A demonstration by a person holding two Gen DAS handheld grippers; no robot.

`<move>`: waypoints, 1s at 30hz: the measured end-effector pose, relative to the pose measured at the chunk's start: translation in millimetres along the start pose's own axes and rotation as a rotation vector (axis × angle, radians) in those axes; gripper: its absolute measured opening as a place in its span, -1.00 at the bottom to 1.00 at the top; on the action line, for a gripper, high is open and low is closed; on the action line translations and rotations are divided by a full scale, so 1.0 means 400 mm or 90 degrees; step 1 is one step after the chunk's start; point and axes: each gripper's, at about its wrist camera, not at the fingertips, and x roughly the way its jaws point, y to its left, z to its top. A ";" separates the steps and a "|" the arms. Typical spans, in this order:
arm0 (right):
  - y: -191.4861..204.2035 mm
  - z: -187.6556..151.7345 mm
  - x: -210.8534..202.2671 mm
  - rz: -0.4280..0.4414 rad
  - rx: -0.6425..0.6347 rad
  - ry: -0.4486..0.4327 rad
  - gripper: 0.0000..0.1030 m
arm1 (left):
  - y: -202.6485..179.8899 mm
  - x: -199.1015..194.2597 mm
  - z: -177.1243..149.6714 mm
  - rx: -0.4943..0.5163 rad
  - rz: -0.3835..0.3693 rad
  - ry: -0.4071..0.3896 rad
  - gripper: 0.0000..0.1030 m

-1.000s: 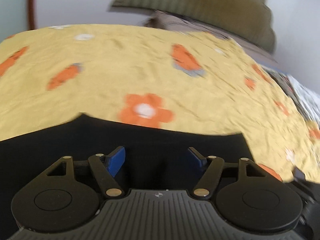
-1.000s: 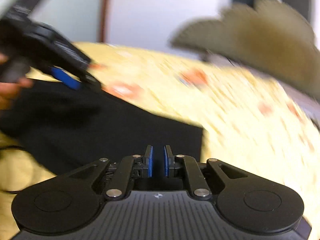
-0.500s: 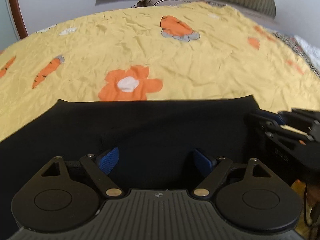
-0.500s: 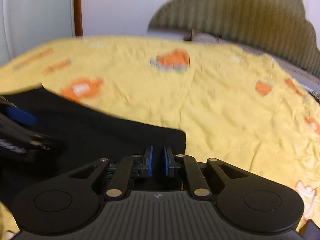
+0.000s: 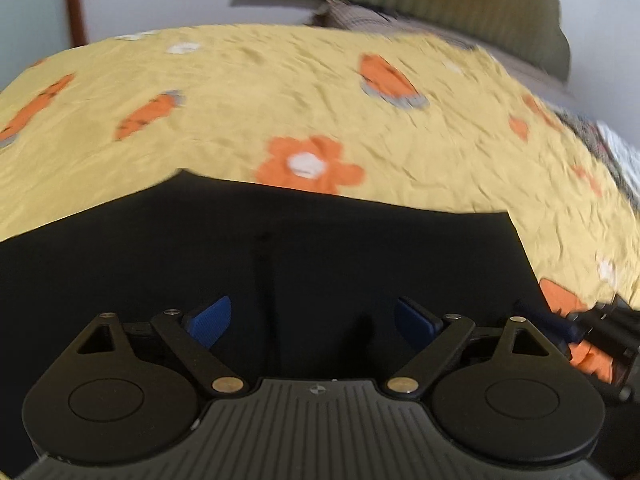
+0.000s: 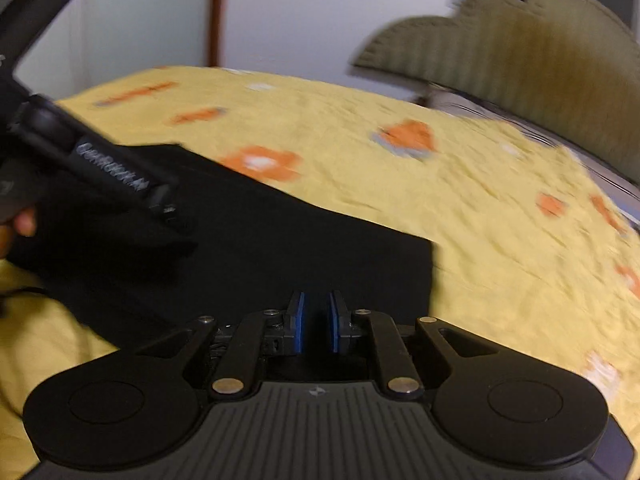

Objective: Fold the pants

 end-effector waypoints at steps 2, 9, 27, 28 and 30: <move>0.038 0.002 0.013 0.031 -0.014 0.005 -0.76 | 0.019 -0.033 -0.012 0.005 0.010 -0.001 0.76; 0.111 0.012 0.025 0.045 -0.047 0.022 -0.75 | 0.203 -0.211 -0.076 -0.059 0.095 -0.032 0.76; 0.331 0.079 -0.006 0.146 -0.141 -0.055 -0.75 | 0.437 -0.631 -0.094 0.016 0.480 -0.170 1.00; 0.361 0.079 -0.015 0.160 -0.163 -0.067 -0.75 | 0.428 -0.585 -0.094 0.014 0.418 -0.150 1.00; 0.420 0.077 -0.030 0.179 -0.211 -0.081 -0.75 | 0.414 -0.490 -0.100 -0.003 0.334 -0.105 0.99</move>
